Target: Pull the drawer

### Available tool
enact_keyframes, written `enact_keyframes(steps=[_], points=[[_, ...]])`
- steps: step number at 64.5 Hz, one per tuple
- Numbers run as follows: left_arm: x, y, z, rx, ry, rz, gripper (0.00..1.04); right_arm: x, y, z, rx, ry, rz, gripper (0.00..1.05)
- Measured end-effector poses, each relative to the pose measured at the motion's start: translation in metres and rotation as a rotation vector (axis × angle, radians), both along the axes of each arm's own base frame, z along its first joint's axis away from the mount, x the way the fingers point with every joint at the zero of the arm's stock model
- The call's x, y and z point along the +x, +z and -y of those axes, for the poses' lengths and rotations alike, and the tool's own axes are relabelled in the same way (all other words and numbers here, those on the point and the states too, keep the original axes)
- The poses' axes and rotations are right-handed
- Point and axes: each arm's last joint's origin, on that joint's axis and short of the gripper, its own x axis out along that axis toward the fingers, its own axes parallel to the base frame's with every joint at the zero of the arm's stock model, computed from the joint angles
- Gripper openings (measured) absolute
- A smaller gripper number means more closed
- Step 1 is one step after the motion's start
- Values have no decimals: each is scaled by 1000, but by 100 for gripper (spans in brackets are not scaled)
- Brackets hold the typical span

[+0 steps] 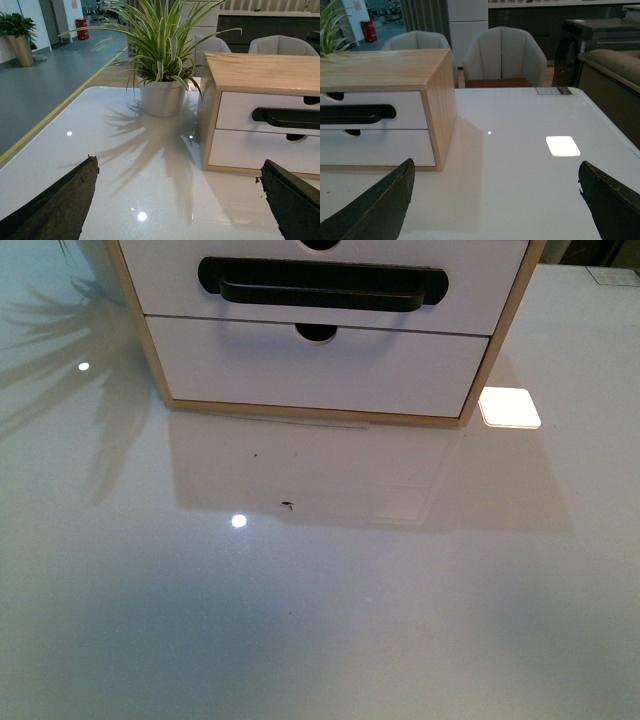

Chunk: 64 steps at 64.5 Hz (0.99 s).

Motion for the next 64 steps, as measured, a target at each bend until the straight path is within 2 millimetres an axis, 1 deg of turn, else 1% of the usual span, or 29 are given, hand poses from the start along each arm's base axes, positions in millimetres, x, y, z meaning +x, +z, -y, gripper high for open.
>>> enact_keyframes(steps=[57, 61, 64], points=[[0, 0, 0, 7, 8, -6, 97, 0, 0, 0, 0, -5, -3, 96], [1, -4, 2, 62, 74, -86, 97, 1, -3, 0, -15, -94, -168, 96], [4, -5, 6, 104, 71, -113, 97, 5, -5, -1, -42, -96, -275, 96]])
